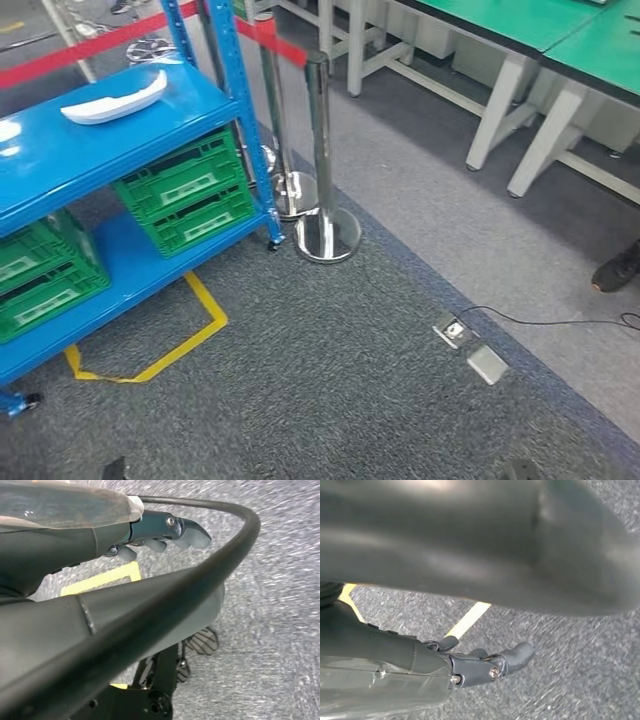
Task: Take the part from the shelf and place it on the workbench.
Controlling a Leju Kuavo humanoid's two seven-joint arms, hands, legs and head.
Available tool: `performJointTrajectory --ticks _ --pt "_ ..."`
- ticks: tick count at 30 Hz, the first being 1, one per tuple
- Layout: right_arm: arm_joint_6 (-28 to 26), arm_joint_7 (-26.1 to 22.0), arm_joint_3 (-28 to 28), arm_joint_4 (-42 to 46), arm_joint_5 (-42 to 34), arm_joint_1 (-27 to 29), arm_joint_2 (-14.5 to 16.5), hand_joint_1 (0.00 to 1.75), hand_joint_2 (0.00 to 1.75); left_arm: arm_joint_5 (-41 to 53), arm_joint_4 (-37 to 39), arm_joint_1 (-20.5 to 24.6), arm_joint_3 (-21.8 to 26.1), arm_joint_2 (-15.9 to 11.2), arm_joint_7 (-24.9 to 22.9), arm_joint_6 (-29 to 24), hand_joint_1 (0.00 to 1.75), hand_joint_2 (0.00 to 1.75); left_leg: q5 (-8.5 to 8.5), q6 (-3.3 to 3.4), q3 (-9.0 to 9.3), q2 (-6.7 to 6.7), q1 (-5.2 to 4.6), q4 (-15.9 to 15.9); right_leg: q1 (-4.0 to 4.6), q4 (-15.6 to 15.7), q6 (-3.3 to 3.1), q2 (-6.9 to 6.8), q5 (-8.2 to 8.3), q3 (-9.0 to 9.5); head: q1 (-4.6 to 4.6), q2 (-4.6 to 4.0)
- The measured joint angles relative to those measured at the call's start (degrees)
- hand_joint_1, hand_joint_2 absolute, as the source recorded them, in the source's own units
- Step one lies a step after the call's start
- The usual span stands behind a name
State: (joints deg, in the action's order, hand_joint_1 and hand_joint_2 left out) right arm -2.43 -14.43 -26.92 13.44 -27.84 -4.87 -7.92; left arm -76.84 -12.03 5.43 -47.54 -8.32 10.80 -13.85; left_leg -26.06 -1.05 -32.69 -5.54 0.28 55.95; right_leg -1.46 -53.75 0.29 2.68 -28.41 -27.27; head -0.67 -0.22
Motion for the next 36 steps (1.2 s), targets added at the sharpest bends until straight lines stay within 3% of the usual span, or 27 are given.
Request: performJointTrajectory --ticks 2,4,5,6,7,9,10,11,13,14,16,18,19,20,21,22,24,25,27,29,31,33,35,36 --pt "0.0 0.0 0.0 0.0 -0.1 0.2 0.0 0.00 0.00 0.1 0.0 0.1 0.0 0.0 -0.1 0.0 0.00 0.00 -3.33 -0.56 -3.00 3.25 -0.01 6.1 0.07 0.3 -0.54 -1.62 0.19 0.06 0.93 0.00" --pt "0.0 0.0 0.0 0.0 -0.2 0.3 0.0 0.00 0.00 0.1 0.0 0.2 0.0 -0.1 -0.1 -0.1 0.00 0.00 -6.52 -0.97 -7.01 4.67 0.18 14.0 0.30 0.3 -0.77 -3.30 0.09 0.00 1.54 0.00" --pt "0.0 0.0 0.0 0.0 -0.2 0.4 0.0 0.00 0.00 0.1 0.0 0.2 0.0 -0.1 -0.1 -0.1 0.00 0.00 -6.78 -1.09 -8.03 4.90 0.26 16.0 0.36 0.3 -0.80 -4.10 0.00 0.03 1.68 0.00" --pt "0.0 0.0 0.0 0.0 -0.2 0.4 0.0 0.00 0.00 0.1 0.0 0.1 0.0 -0.1 -0.1 -0.1 0.00 0.00 -5.87 -1.15 -7.80 5.09 0.31 15.5 0.36 0.3 -0.79 -4.80 -0.09 0.12 1.83 0.00" --pt "0.0 0.0 0.0 0.0 -0.3 0.3 0.0 0.00 0.00 0.1 0.0 0.1 0.0 -0.1 -0.1 -0.1 0.00 0.00 -4.08 -1.10 -6.33 5.43 0.32 12.6 0.36 0.3 -0.73 -5.46 -0.21 0.28 2.02 0.00" --pt "0.1 0.0 0.0 0.0 -0.3 0.3 0.0 0.00 0.00 0.2 0.0 0.2 0.0 -0.2 -0.1 -0.1 0.00 0.00 -0.44 -0.64 -1.74 7.50 0.04 3.9 0.53 0.3 -0.39 -6.63 -0.60 0.69 2.57 0.00" --pt "0.2 0.0 0.0 0.0 -0.3 0.3 0.0 0.00 0.00 0.2 0.0 0.3 0.0 -0.2 -0.1 -0.1 0.00 0.00 0.55 -0.24 -0.08 8.33 -0.17 0.6 0.66 0.3 -0.12 -7.15 -0.80 0.85 2.77 0.00" --pt "0.2 0.0 0.0 0.0 -0.4 0.2 0.0 0.00 0.00 0.3 0.0 0.4 0.0 -0.2 -0.1 -0.1 0.00 0.00 0.84 0.16 0.76 8.84 -0.38 -1.1 0.79 0.3 0.18 -7.65 -1.01 1.01 2.81 0.00" --pt "0.2 0.0 0.0 0.0 -0.5 0.1 0.0 0.00 0.00 0.5 0.0 0.3 0.0 -0.2 -0.2 -0.1 0.00 0.00 0.71 0.91 0.82 7.95 -0.51 -1.6 0.91 0.4 0.77 -8.60 -1.27 1.41 2.55 0.00" --pt "0.2 0.0 0.0 0.0 -0.6 0.0 0.0 0.00 0.00 0.6 0.0 0.3 0.0 -0.2 -0.3 -0.1 0.00 0.00 0.75 1.24 0.94 7.48 -0.38 -1.8 0.84 0.3 1.09 -8.28 -1.57 1.52 2.40 0.00" --pt "0.2 -0.1 0.0 0.0 -0.8 0.0 0.0 0.00 0.00 0.6 0.0 0.2 0.0 -0.2 -0.5 -0.1 0.00 0.00 0.91 2.00 1.29 6.57 -0.03 -2.2 0.70 -2.8 1.54 -5.89 -3.76 0.32 1.97 0.00" --pt "0.2 -0.1 0.0 0.0 -0.9 0.1 0.0 0.00 0.00 0.6 0.0 0.3 0.0 -0.2 -0.5 -0.1 0.00 0.00 0.92 2.45 1.42 5.60 0.05 -2.3 0.62 -10.9 1.71 -3.43 -7.76 -3.43 1.28 0.00" --pt "0.2 -0.1 0.0 0.0 -0.9 0.2 0.0 0.00 0.00 0.6 0.0 0.3 0.0 -0.2 -0.5 -0.1 0.00 0.00 0.91 2.53 1.45 4.97 0.03 -2.3 0.62 -15.0 1.75 -3.06 -9.26 -5.46 0.96 0.00" --pt "0.2 -0.1 0.0 0.0 -0.9 0.3 0.0 0.00 0.00 0.6 0.0 0.3 0.0 -0.2 -0.5 -0.1 0.00 0.00 0.89 2.54 1.51 4.27 0.02 -2.3 0.60 -17.5 1.78 -2.92 -9.71 -6.84 0.75 0.00" --pt "0.2 0.0 0.0 -0.1 -0.9 0.5 0.0 0.00 0.00 0.6 0.0 0.3 0.0 -0.2 -0.6 -0.1 0.00 0.00 0.86 2.52 1.61 3.49 0.03 -2.2 0.55 -17.6 1.78 -2.84 -8.82 -7.14 0.53 -0.01" --pt "0.2 0.0 0.0 -0.1 -0.9 0.5 0.0 0.00 0.00 0.6 0.0 0.2 0.0 -0.2 -0.6 -0.1 0.00 0.00 0.81 2.46 1.77 2.69 0.04 -2.2 0.46 -15.3 1.73 -2.67 -6.82 -6.35 0.28 -0.01" --pt "0.2 0.0 0.0 -0.2 -0.9 0.6 0.0 0.00 0.00 0.6 0.0 0.2 0.0 -0.1 -0.6 -0.1 0.00 0.00 0.65 2.15 1.94 1.22 0.05 -2.1 0.18 -7.0 1.55 -0.46 -2.13 -3.07 -0.25 -0.01" --pt "0.2 0.0 0.0 -0.2 -0.9 0.7 0.0 0.00 0.00 0.6 0.0 0.3 0.0 -0.1 -0.6 -0.1 0.00 0.00 0.60 1.91 1.79 0.52 0.01 -1.8 0.03 -3.6 1.41 0.92 -0.93 -1.73 -0.45 0.00" --pt "0.2 -0.1 0.0 -0.4 -1.0 0.7 0.0 0.00 0.00 0.6 0.0 0.4 0.0 -0.1 -0.7 -0.2 0.00 0.00 0.82 1.18 1.17 -0.81 0.05 -1.6 0.03 -0.9 1.01 2.40 -0.74 -0.53 -0.47 0.00" --pt "0.2 -0.1 0.0 -0.4 -1.0 0.6 0.1 0.00 0.00 0.6 0.0 0.1 0.0 -0.1 -0.7 -0.2 0.00 0.00 1.09 0.39 0.66 -1.69 0.17 -1.5 0.00 -0.6 0.36 1.11 -0.57 -0.15 -0.22 0.00" --pt "0.2 -0.2 0.0 -0.4 -1.2 0.6 0.1 0.00 0.00 0.6 0.0 0.0 0.0 -0.2 -0.7 -0.2 0.00 0.00 -0.34 -0.23 -0.54 0.44 0.08 0.8 -0.18 -0.2 -0.38 -0.41 -0.25 0.04 0.42 0.00" --pt "0.1 -0.2 0.0 -0.4 -1.3 0.7 0.1 0.00 0.00 0.5 0.0 0.2 0.0 -0.1 -0.7 -0.2 0.00 0.00 -3.95 -0.68 -4.06 3.66 0.10 7.9 -0.02 0.0 -0.80 -2.05 -0.20 0.06 1.30 0.00" --pt "0.1 -0.2 0.0 -0.4 -1.3 0.8 0.1 0.00 0.00 0.5 0.0 0.3 0.0 -0.1 -0.7 -0.2 0.00 0.00 -6.40 -0.96 -7.68 4.76 0.25 15.0 0.17 0.0 -0.96 -3.76 -0.31 0.03 1.81 0.00" --pt "0.1 -0.2 0.0 -0.4 -1.4 0.8 0.1 0.00 0.00 0.5 0.0 0.2 0.0 0.0 -0.7 -0.2 0.00 0.00 -6.14 -0.99 -8.13 4.97 0.30 15.8 0.23 0.0 -0.99 -4.53 -0.39 0.07 1.98 0.00"
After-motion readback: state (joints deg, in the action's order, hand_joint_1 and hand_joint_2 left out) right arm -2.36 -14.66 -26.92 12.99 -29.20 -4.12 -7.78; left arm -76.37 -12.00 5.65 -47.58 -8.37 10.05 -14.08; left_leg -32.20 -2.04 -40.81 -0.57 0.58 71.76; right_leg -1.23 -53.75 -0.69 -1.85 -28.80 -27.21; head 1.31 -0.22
